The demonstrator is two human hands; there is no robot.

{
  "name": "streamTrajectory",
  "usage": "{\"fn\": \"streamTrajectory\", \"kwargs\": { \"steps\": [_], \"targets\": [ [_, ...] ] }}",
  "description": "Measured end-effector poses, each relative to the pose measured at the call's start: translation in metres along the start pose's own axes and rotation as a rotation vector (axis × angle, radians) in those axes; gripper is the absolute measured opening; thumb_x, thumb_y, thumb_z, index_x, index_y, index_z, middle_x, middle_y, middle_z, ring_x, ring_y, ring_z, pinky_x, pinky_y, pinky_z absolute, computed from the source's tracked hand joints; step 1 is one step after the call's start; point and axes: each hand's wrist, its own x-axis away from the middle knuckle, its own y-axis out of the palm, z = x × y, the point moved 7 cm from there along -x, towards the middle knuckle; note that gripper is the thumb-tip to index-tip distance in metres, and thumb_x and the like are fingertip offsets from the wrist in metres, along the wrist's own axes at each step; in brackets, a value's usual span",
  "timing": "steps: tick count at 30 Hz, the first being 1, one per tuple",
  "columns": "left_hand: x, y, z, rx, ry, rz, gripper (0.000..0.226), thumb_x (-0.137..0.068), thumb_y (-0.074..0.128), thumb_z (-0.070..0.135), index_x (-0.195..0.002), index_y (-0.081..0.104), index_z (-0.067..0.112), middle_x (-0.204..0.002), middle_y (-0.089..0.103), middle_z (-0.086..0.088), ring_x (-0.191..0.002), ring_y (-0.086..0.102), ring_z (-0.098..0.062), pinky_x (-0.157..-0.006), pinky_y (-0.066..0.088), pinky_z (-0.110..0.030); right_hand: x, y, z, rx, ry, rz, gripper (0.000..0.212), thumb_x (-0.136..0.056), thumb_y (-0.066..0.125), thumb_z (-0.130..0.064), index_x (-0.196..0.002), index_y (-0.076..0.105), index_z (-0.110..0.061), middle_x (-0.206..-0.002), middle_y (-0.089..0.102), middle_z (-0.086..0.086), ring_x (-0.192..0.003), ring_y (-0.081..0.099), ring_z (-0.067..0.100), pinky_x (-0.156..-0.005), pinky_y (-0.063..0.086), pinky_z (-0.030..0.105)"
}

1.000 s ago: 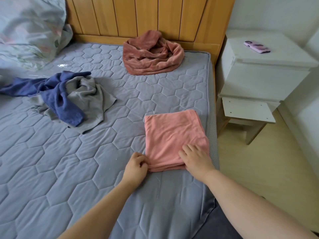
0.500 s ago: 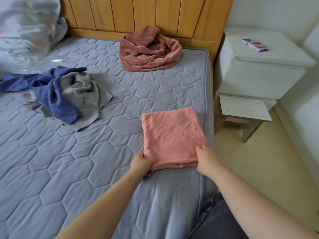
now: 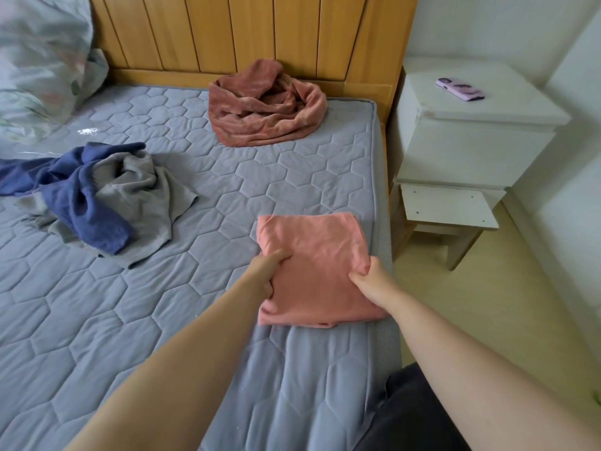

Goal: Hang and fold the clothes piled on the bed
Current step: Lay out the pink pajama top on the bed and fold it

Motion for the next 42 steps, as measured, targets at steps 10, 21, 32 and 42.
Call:
{"fn": "streamTrajectory", "kwargs": {
  "steps": [10,21,32,42],
  "targets": [
    [0.098,0.157,0.127,-0.703,0.603,-0.262,0.013,-0.077,0.066,0.015,-0.081,0.056,0.023,-0.075,0.058,0.002,-0.075,0.058,-0.017,-0.059,0.043,-0.025,0.027,-0.154,-0.026,-0.189,-0.149,0.239,0.076,-0.085,0.067,-0.019,-0.147,0.025,-0.008,-0.133,0.044,0.001,-0.124,0.047,0.019,-0.090,0.036,0.023],
    [0.199,0.476,0.119,-1.003,0.780,-0.791,0.021,-0.068,0.069,0.010,-0.087,0.062,0.018,-0.073,0.054,0.006,-0.068,0.049,-0.011,-0.059,0.039,-0.020,0.081,-0.452,0.082,-0.077,-0.064,0.183,0.074,-0.057,0.088,-0.012,-0.119,0.049,-0.022,-0.111,0.061,-0.008,-0.105,0.059,0.012,-0.089,0.049,0.024],
    [0.439,0.668,0.168,-1.211,0.819,-1.182,0.032,-0.072,0.073,0.028,-0.101,0.060,0.034,-0.097,0.063,0.013,-0.092,0.058,-0.011,-0.082,0.047,-0.028,0.306,-0.701,0.097,-0.160,0.196,0.439,0.044,-0.065,0.083,-0.003,-0.103,0.069,-0.019,-0.097,0.072,-0.006,-0.091,0.066,0.011,-0.072,0.051,0.017],
    [0.708,0.734,0.263,-1.252,0.816,-1.623,0.068,-0.078,0.077,0.034,-0.137,0.043,0.024,-0.127,0.056,0.004,-0.109,0.061,-0.014,-0.090,0.054,-0.033,0.489,-0.865,-0.029,0.183,0.390,0.541,0.041,-0.061,0.087,-0.028,-0.096,0.067,-0.024,-0.090,0.067,-0.010,-0.084,0.064,0.011,-0.066,0.047,0.019]
  ]
}}
